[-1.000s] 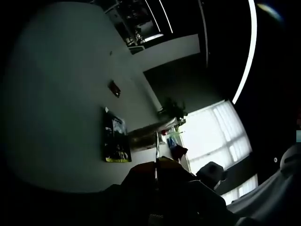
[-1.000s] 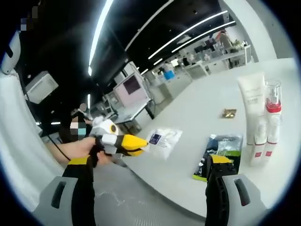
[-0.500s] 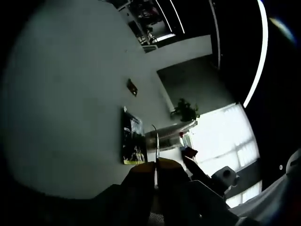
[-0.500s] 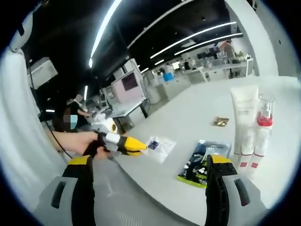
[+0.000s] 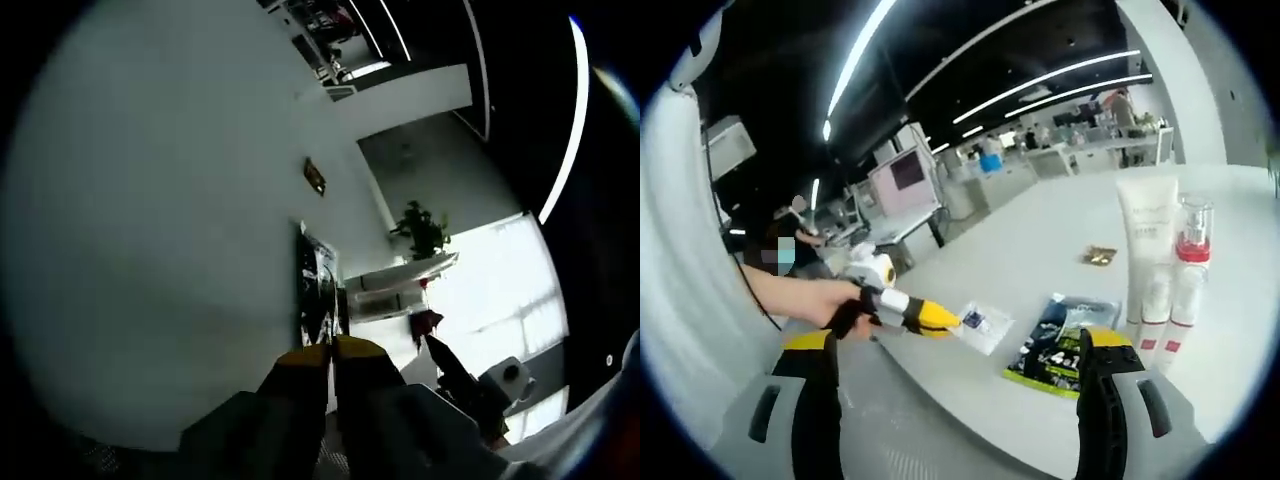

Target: Arrange the skincare products in the storage area until every visible bottle or jar stands upright without overlapping.

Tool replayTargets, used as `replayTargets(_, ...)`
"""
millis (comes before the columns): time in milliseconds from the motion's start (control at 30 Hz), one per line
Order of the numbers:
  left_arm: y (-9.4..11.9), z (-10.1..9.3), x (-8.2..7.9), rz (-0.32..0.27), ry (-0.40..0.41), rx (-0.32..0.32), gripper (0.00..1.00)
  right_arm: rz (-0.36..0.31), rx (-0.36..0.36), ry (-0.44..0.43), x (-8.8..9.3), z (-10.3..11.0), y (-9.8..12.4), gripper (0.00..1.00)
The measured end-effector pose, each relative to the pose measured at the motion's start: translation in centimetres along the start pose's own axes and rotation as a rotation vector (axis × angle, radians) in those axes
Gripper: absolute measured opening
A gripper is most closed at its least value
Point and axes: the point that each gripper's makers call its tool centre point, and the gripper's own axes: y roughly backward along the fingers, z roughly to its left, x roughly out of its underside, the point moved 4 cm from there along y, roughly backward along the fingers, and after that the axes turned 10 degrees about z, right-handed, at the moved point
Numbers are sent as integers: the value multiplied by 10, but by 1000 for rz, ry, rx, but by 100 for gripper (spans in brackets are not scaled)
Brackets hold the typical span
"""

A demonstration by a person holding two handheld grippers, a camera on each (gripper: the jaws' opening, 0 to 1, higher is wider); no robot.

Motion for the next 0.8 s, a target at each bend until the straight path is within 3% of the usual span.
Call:
replayTargets(433, -13, 26, -3, 28, -10, -82, 0, 13, -5, -14, 2, -2, -1, 99)
replayTargets(800, -15, 29, 0, 51, -22, -101, 0, 15, -4, -21, 3, -2, -2, 98)
